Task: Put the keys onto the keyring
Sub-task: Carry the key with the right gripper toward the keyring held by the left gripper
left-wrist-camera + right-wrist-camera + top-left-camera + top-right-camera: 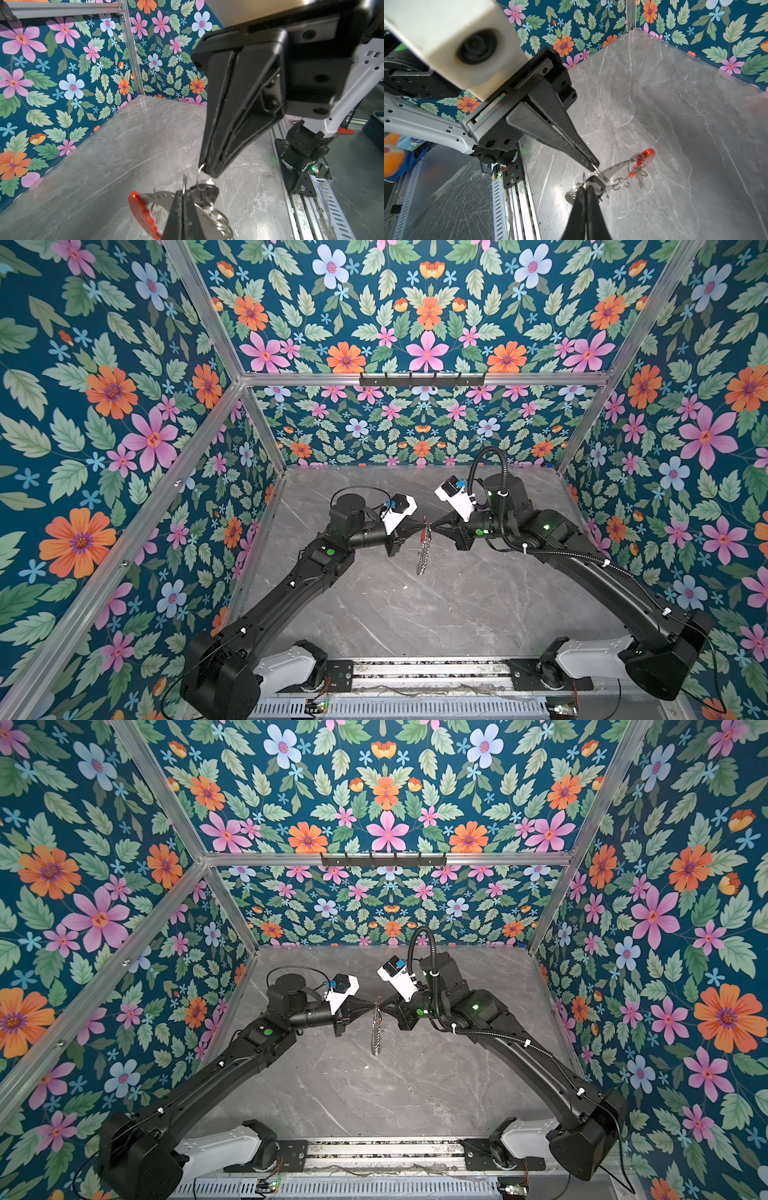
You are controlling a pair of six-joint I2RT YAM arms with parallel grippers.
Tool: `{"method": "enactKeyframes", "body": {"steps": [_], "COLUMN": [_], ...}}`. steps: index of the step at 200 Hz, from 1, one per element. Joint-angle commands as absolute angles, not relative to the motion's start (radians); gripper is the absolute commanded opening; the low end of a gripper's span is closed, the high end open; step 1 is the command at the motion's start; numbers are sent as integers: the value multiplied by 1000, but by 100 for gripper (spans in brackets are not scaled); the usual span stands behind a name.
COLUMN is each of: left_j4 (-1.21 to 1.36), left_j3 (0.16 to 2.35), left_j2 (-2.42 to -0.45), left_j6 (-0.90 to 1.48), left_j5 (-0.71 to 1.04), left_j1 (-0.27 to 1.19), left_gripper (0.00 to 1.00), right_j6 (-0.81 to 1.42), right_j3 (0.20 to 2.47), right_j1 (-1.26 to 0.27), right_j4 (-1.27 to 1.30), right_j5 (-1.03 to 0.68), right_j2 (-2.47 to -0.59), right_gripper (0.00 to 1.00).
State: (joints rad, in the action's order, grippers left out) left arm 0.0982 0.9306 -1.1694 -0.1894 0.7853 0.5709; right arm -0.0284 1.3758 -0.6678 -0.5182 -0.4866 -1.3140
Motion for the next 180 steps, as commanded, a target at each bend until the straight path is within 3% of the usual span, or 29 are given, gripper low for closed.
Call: {"method": "enactKeyframes", "body": {"steps": [1,180], "left_j4": [120,104], "left_j3": [937,933], "left_j2": [-1166,-1136], "left_j6": [-201,-225], "left_j5": [788,801], "left_j1": [572,574], "left_gripper": [0,0], "right_j6": [-35,4], "right_j3": [1385,1388], "right_j1": [-669,-669], "right_j4": [-501,-460], "right_j5": [-474,-313], "right_j2": [-1323,-1359], "right_gripper": [0,0]}}
